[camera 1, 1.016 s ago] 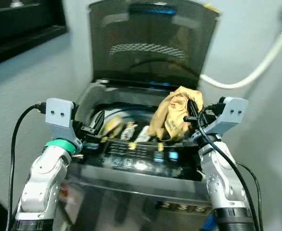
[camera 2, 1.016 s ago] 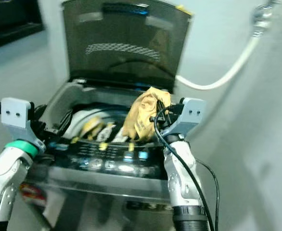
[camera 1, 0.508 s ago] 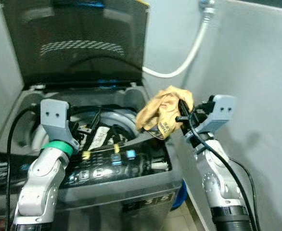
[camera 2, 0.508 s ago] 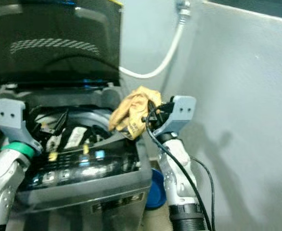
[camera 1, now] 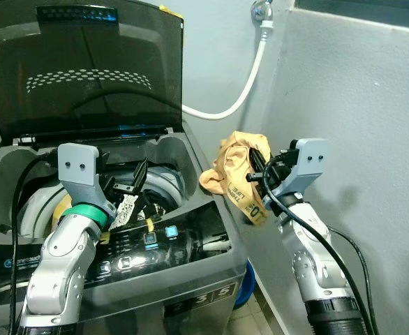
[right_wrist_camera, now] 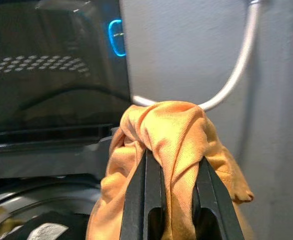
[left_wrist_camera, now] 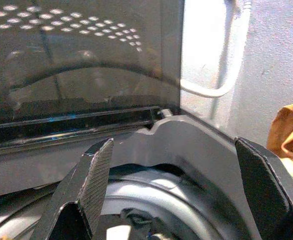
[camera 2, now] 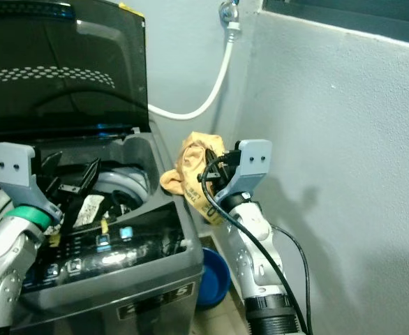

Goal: Clothes washing

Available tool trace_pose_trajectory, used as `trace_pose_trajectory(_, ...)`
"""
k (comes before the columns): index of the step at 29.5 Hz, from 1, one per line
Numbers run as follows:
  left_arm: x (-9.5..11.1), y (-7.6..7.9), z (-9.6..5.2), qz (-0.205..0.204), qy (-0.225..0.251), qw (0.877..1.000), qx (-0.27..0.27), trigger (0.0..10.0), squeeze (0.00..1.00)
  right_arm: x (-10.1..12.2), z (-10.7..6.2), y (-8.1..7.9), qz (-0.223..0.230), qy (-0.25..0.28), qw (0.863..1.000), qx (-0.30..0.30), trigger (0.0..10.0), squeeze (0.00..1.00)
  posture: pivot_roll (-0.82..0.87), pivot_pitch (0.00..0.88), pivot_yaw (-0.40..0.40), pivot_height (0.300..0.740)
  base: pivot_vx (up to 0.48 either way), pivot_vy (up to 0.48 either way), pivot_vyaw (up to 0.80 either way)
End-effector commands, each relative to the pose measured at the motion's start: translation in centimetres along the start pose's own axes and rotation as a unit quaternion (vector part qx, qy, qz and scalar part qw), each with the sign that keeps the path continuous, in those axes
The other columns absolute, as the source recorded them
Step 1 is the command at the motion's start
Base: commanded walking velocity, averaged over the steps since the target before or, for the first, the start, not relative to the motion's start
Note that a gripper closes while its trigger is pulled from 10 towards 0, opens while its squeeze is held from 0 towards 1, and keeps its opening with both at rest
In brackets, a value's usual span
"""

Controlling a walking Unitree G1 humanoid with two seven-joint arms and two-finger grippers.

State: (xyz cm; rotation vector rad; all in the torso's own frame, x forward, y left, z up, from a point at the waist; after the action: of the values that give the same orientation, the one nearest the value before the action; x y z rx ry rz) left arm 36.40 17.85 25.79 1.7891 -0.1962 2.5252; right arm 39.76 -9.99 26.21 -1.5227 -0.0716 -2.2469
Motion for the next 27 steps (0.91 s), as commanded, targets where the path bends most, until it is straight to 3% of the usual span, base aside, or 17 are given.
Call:
trace_pose_trajectory(1, 0.0, -0.2, -0.2, 0.003, -0.002, 1.0, 0.003, 10.0, 0.0, -0.4, 0.1, -0.3, 0.003, -0.01, 1.0, 0.007, 10.0, 0.0, 0.01, 0.0, -0.016, 0.74, 0.0, 0.0, 0.0)
trace_pose_trajectory(10, 0.1, -0.4, -0.1, 0.015, -0.007, 1.0, 0.009, 10.0, 0.0, -0.9, 0.4, -1.4, 0.005, -0.026, 0.999, 0.036, 10.0, 0.0, 0.01, 0.0, -0.017, 0.74, 0.0, 0.0, 0.0)
trace_pose_trajectory(14, -0.9, -0.5, 0.1, 0.057, -0.043, 0.997, -0.003, 10.0, 0.0, -0.9, 1.5, -2.0, -0.008, -0.035, 0.997, 0.062, 10.0, 0.0, 0.01, 0.001, -0.01, 0.74, 0.0, 0.0, 0.0)
trace_pose_trajectory(17, -0.9, -0.5, 0.1, 0.057, -0.043, 0.997, -0.003, 10.0, 0.0, -0.9, 1.5, -2.0, -0.008, -0.035, 0.997, 0.062, 10.0, 0.0, 0.01, 0.001, -0.01, 0.74, 0.0, 0.0, 0.0)
trace_pose_trajectory(18, -1.4, -0.4, -0.1, 0.099, -0.067, 0.993, -0.026, 10.0, 0.0, 1.2, 3.1, -3.1, 0.021, -0.022, 0.994, 0.105, 10.0, 0.0, 0.02, 0.008, -0.001, 0.74, 0.0, 0.0, 0.0)
trace_pose_trajectory(19, -1.4, -0.4, -0.1, 0.099, -0.067, 0.993, -0.026, 10.0, 0.0, 1.2, 3.1, -3.1, 0.021, -0.022, 0.994, 0.105, 10.0, 0.0, 0.02, 0.008, -0.001, 0.74, 0.0, 0.0, 0.0)
trace_pose_trajectory(20, -1.6, -0.4, -0.4, 0.133, -0.081, 0.987, -0.042, 10.0, 0.0, 4.2, 4.4, -4.6, 0.044, 0.003, 0.987, 0.154, 10.0, 0.0, 0.02, 0.011, 0.002, 0.74, 0.0, 0.0, 0.0)
trace_pose_trajectory(21, -1.6, -0.4, -0.4, 0.133, -0.081, 0.987, -0.042, 10.0, 0.0, 4.2, 4.4, -4.6, 0.044, 0.003, 0.987, 0.154, 10.0, 0.0, 0.02, 0.011, 0.002, 0.74, 0.0, 0.0, 0.0)
trace_pose_trajectory(23, -1.1, -0.6, -0.7, 0.153, -0.085, 0.983, -0.051, 10.0, 0.0, 12.4, 5.6, -7.2, 0.129, 0.098, 0.96, 0.227, 10.0, 0.0, 0.03, 0.016, -0.001, 0.74, 0.0, 0.0, 0.0)
trace_pose_trajectory(24, -1.1, -0.6, -0.7, 0.153, -0.085, 0.983, -0.051, 10.0, 0.0, 12.4, 5.6, -7.2, 0.129, 0.098, 0.96, 0.227, 10.0, 0.0, 0.03, 0.016, -0.001, 0.74, 0.0, 0.0, 0.0)
trace_pose_trajectory(25, -0.9, -0.8, -0.7, 0.152, -0.083, 0.984, -0.047, 10.0, 0.0, 15.7, 5.6, -7.8, 0.177, 0.143, 0.943, 0.242, 10.0, 0.0, 0.03, 0.017, -0.001, 0.74, 0.0, 0.0, 0.0)
trace_pose_trajectory(26, -0.9, -0.8, -0.7, 0.152, -0.083, 0.984, -0.047, 10.0, 0.0, 15.7, 5.6, -7.8, 0.177, 0.143, 0.943, 0.242, 10.0, 0.0, 0.03, 0.017, -0.001, 0.74, 0.0, 0.0, 0.0)
trace_pose_trajectory(27, -0.8, -0.9, -0.7, 0.15, -0.083, 0.984, -0.045, 10.0, 0.0, 18.0, 5.4, -8.1, 0.212, 0.173, 0.928, 0.252, 10.0, 0.0, 0.04, 0.019, -0.003, 0.74, 0.0, 0.0, 0.0)
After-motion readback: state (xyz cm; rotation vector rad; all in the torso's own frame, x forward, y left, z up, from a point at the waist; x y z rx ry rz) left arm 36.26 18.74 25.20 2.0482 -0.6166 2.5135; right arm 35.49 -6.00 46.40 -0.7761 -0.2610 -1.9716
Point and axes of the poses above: a point about 5 cm out from each wrist's last joint towards the gripper, its own z axis pointing out of the wrist towards the gripper, its own x axis along the axis of the wrist's last joint, y = z × x, the point moved 6 cm from there along z, pointing out of the wrist towards the gripper, and after that the axes turned 5 degrees about z, right-handed, at the moved point
